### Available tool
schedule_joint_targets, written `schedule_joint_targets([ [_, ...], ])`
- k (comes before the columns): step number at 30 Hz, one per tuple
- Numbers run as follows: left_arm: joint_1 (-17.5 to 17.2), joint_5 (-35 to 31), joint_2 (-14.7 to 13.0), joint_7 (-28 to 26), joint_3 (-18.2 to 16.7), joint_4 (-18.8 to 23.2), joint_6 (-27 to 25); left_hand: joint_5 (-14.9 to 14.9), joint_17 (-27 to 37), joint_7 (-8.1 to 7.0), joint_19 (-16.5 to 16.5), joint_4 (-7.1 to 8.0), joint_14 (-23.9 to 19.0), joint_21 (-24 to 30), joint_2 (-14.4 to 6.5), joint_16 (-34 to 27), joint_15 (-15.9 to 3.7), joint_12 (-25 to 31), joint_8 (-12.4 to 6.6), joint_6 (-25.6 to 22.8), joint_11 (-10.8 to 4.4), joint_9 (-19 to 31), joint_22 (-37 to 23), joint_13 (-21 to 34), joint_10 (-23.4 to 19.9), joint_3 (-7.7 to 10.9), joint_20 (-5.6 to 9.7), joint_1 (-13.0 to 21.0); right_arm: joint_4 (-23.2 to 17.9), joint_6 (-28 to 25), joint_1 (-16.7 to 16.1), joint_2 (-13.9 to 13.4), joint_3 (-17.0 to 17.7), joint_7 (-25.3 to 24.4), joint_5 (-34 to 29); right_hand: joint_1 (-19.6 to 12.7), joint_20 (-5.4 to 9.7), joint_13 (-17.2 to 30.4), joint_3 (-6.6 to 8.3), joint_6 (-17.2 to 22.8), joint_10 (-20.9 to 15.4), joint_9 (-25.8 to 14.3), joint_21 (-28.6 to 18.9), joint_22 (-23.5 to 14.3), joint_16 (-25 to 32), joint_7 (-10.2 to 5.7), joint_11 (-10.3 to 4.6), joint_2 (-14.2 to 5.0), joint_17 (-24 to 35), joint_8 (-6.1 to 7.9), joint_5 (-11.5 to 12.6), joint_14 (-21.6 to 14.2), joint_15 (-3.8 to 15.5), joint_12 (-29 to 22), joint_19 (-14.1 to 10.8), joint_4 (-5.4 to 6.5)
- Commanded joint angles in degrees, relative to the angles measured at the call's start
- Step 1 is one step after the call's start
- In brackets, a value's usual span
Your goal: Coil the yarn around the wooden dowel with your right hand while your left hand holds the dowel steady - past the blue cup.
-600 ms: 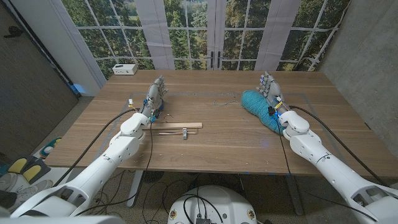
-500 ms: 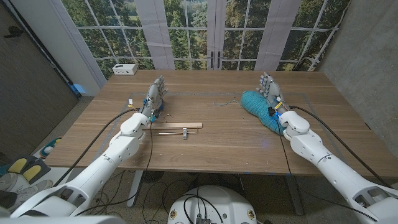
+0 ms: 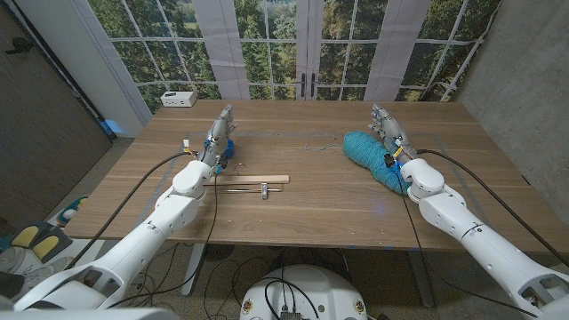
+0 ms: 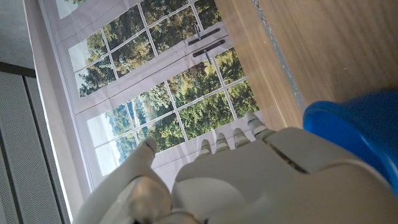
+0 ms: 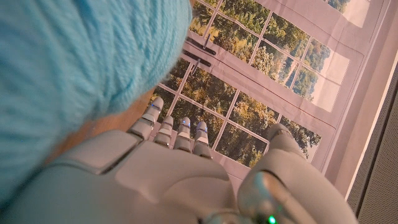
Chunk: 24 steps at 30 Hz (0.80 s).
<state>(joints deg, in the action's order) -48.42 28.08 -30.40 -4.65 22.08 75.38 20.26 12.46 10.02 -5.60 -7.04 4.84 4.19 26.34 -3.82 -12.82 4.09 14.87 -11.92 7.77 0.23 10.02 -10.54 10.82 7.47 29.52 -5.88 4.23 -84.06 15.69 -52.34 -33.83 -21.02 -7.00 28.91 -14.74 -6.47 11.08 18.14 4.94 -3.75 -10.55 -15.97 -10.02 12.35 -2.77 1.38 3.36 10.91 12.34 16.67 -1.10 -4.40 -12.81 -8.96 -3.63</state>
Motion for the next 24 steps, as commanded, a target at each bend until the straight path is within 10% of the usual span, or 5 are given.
schedule_joint_targets([
  [1,-1.16,-10.85,-3.07,-8.94,1.13,4.49,-1.48,-0.21,0.17,0.09,0.6,-0.89,-2.51,0.34,0.63,-0.59,-0.09,0.85,-0.48,-2.11,0.39,0.09,-0.26,0.26,-1.87,-0.07,-0.56,0.92,-9.2,-5.18,-3.71,-3.81,0.96,-11.97,-11.32,-1.56,-0.4,0.1,0.04,0.81,-0.97,-0.09,-0.05,-0.23,0.57,0.1,0.3,0.33,0.05,0.39,-0.43,-1.32,-0.06,-0.34,-0.92,-0.82],
  [24,-6.69,-26.1,-10.32,-19.02,0.66,18.07,-12.63,-0.85,0.36,-0.26,4.81,-6.47,-7.91,0.71,3.47,-0.56,-0.9,1.69,-0.88,-8.19,-0.07,0.19,-0.36,0.46,-7.72,0.0,-2.46,5.69,-25.86,-19.86,-13.04,-11.5,6.1,-18.88,-18.48,-3.32,-1.17,0.23,0.14,0.81,-1.89,-0.16,0.4,-0.38,1.42,0.08,0.77,0.36,0.23,-0.09,-0.99,-4.29,0.74,-0.2,-1.2,-2.09],
])
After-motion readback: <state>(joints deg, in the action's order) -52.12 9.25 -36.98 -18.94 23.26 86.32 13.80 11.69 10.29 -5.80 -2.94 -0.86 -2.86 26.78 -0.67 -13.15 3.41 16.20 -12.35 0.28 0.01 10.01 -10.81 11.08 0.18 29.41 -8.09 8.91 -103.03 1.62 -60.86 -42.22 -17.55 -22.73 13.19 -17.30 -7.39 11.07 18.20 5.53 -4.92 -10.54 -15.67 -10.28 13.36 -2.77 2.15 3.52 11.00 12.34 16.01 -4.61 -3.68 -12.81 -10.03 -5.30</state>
